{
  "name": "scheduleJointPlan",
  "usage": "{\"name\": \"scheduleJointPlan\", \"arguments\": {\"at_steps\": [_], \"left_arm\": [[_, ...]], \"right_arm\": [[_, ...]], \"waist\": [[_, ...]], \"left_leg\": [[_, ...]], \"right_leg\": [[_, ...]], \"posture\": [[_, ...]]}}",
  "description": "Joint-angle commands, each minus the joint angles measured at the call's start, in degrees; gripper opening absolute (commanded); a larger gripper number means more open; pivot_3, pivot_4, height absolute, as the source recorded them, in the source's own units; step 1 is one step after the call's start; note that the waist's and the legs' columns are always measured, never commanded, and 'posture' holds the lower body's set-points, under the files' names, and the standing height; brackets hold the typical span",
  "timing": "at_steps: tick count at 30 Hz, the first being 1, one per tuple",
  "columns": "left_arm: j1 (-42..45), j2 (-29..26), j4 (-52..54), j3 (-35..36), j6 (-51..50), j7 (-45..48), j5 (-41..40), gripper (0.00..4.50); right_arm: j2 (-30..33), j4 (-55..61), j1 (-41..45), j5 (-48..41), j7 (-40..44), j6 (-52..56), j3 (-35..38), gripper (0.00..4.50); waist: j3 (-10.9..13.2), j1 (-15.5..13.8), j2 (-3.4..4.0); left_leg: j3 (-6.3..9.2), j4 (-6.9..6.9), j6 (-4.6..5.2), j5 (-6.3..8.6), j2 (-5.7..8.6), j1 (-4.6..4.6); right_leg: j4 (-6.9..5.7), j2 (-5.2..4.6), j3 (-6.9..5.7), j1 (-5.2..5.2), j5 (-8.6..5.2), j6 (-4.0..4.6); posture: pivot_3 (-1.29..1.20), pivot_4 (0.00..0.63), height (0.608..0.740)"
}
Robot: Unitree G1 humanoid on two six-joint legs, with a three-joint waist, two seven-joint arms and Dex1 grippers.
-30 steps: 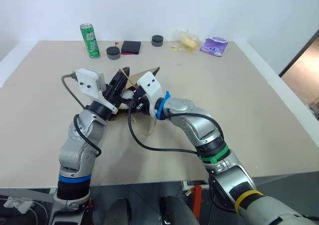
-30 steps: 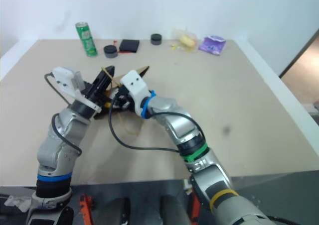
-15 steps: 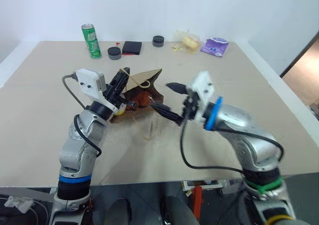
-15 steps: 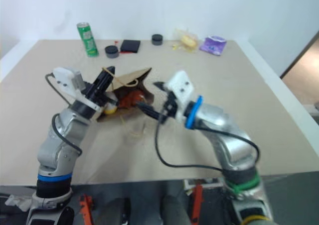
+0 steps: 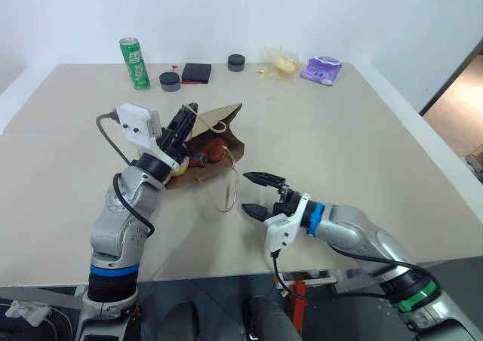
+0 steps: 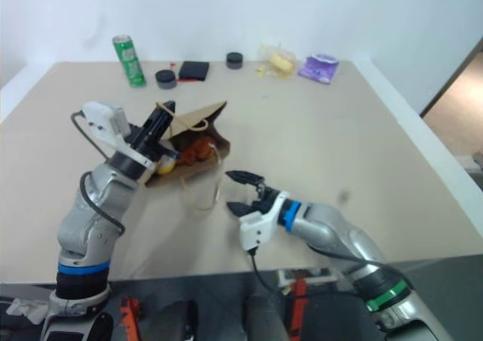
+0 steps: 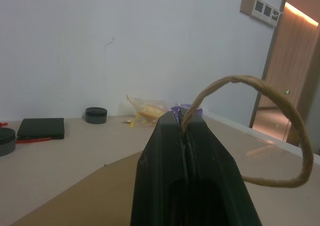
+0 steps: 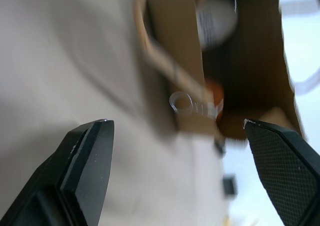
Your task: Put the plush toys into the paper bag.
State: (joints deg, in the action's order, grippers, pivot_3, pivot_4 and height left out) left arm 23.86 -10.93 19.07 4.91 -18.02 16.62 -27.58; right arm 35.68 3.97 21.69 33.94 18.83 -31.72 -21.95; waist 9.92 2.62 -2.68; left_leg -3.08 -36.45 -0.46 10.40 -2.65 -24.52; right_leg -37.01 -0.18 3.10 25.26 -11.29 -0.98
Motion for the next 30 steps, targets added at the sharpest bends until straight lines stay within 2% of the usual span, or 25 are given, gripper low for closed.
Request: {"name": "scheduleJointPlan", "arguments": {"at_steps": [1,5,8,11,16,22,27,30], "left_arm": [[1.51,-0.15,1.53,0.56,-0.01,-0.09,-0.47,0.0],[1.46,-0.18,1.69,0.62,-0.17,-0.2,-0.49,0.0],[1.5,-0.14,1.72,0.81,-0.32,-0.47,-0.4,0.0],[1.38,0.03,1.87,1.1,-0.61,-0.99,-0.5,0.0],[1.79,0.29,1.79,1.5,-0.85,-1.7,-0.85,0.0],[2.49,0.46,1.55,1.41,-1.31,-2.03,-1.28,0.0],[2.15,0.59,1.47,1.22,-1.45,-2.18,-1.33,0.0],[2.0,0.44,1.56,1.01,-2.57,-1.91,-2.02,0.0]], "right_arm": [[-3.39,-3.59,3.53,3.5,-5.79,-2.93,0.04,4.47],[-6.73,-5.5,7.03,3.5,-8.24,-3.87,0.95,4.47],[-7.08,-4.97,7.76,1.35,-8.33,-4.02,2.71,3.7],[-6.35,-3.26,8.05,-1.0,-7.7,-3.73,4.79,2.22],[-5.15,0.24,10.61,-5.45,-5.5,-1.74,9.14,0.12],[-5.1,1.83,13.64,-7.57,-3.14,0.06,11.04,0.05],[-6.26,2.02,12.99,-7.97,-2.11,1.81,10.23,0.05],[-6.53,2.39,11.61,-11.3,1.79,5.4,9.72,0.05]], "waist": [[0.0,-0.07,-0.02],[-0.01,-0.08,-0.05],[-0.02,-0.09,-0.06],[-0.02,-0.11,-0.06],[-0.02,-0.14,-0.06],[-0.02,-0.12,-0.06],[-0.02,-0.13,-0.06],[-0.02,-0.14,-0.06]], "left_leg": [[0.0,-0.01,-0.02,-0.01,0.03,0.0],[-0.01,-0.05,-0.02,-0.02,0.03,0.0],[0.03,-0.04,-0.02,-0.02,0.03,0.0],[0.03,-0.02,-0.02,-0.02,0.02,0.0],[0.0,-0.03,-0.02,-0.02,0.02,0.01],[0.02,-0.02,-0.01,-0.02,0.0,0.06],[0.01,-0.02,-0.01,-0.02,0.01,0.05],[0.01,-0.02,-0.01,-0.02,0.01,0.06]], "right_leg": [[0.0,-0.04,0.01,-0.02,0.01,-0.01],[0.0,-0.05,0.03,-0.05,0.03,-0.04],[0.0,-0.04,0.01,-0.06,0.03,-0.04],[0.0,-0.04,0.01,-0.06,0.02,-0.04],[0.0,-0.04,0.04,-0.06,0.04,-0.07],[-0.01,0.0,0.03,-0.1,0.05,-0.03],[-0.01,-0.01,0.04,-0.09,0.06,-0.06],[-0.01,-0.02,0.05,-0.11,0.07,-0.08]], "posture": [[0.0,0.15,0.74],[0.0,0.15,0.74],[0.0,0.15,0.74],[0.0,0.15,0.74],[0.0,0.15,0.74],[0.0,0.15,0.74],[0.0,0.15,0.74],[0.0,0.15,0.74]]}}
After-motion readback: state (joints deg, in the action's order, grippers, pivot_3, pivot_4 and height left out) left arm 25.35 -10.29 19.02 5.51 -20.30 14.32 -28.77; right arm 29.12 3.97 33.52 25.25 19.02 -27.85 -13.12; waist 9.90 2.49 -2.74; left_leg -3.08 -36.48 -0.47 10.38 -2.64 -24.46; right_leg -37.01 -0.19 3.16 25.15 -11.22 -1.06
